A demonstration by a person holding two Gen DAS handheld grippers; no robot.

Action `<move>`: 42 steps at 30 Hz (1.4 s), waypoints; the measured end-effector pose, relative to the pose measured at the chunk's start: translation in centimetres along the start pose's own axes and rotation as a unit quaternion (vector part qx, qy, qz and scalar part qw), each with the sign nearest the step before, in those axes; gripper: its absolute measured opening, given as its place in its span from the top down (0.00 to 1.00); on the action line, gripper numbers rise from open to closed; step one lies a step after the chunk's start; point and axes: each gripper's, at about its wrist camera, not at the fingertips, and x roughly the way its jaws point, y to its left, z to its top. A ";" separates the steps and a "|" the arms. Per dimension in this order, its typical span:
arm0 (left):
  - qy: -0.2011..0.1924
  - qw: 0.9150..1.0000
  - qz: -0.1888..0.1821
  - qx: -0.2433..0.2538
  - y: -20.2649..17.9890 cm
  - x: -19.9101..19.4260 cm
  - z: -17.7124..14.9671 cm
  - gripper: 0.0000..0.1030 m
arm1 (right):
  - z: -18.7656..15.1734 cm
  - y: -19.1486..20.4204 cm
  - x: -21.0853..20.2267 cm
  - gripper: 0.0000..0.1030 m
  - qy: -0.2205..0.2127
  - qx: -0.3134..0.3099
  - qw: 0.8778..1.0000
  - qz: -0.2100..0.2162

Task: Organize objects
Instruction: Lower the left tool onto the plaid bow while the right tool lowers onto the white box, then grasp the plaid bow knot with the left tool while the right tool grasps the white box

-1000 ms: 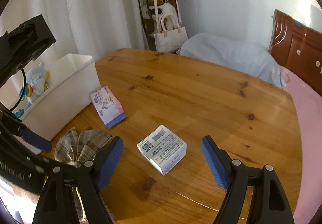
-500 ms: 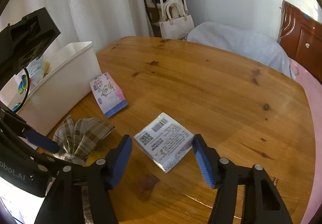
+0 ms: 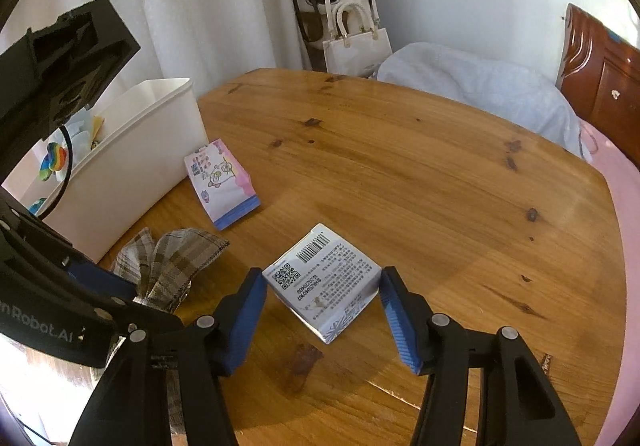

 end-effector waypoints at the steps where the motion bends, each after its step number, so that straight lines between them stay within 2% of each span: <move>1: 0.000 1.000 -0.001 0.001 0.0 -0.1 -0.1 0.62 | 0.0 -0.1 -0.1 0.43 0.000 0.000 1.000 -0.001; 3: -0.002 1.000 -0.007 0.002 0.0 -0.2 -0.3 0.67 | -0.1 -0.1 -0.2 0.43 0.000 0.000 1.000 -0.003; 7: -0.004 1.000 -0.002 0.012 -0.1 -0.5 -0.7 0.70 | -0.1 -0.1 -0.6 0.43 0.001 -0.002 1.000 -0.005; 16: -0.007 0.999 0.006 0.033 -0.7 -2.3 -2.1 0.71 | 0.4 0.5 -2.4 0.43 -0.005 -0.024 0.999 -0.022; 24: -0.037 0.997 0.013 0.070 -1.7 -6.1 -3.8 0.71 | 0.9 1.5 -4.7 0.43 -0.009 -0.035 0.999 -0.033; 25: -0.040 0.996 0.013 0.074 -1.5 -6.2 -2.7 0.71 | 1.0 1.7 -5.1 0.43 -0.011 -0.035 0.999 -0.034; 28: -0.052 0.995 0.013 0.084 -0.5 -7.4 -3.5 0.71 | 1.5 2.5 -6.2 0.43 -0.021 -0.040 0.998 -0.035; 30: -0.060 0.994 0.013 0.093 0.6 -8.6 -2.9 0.71 | 1.7 3.1 -6.9 0.43 -0.028 -0.045 0.998 -0.036; 34: -0.081 0.990 0.009 0.113 0.6 -10.0 -5.0 0.71 | 2.3 4.3 -8.1 0.43 -0.037 -0.061 0.997 -0.039; 35: -0.086 0.989 0.010 0.118 0.5 -10.7 -4.0 0.71 | 2.4 4.8 -8.4 0.43 -0.038 -0.064 0.996 -0.039; 42: -0.115 0.986 0.017 0.117 0.4 -13.0 -4.0 0.71 | 2.8 7.0 -10.1 0.43 -0.046 -0.065 0.996 -0.042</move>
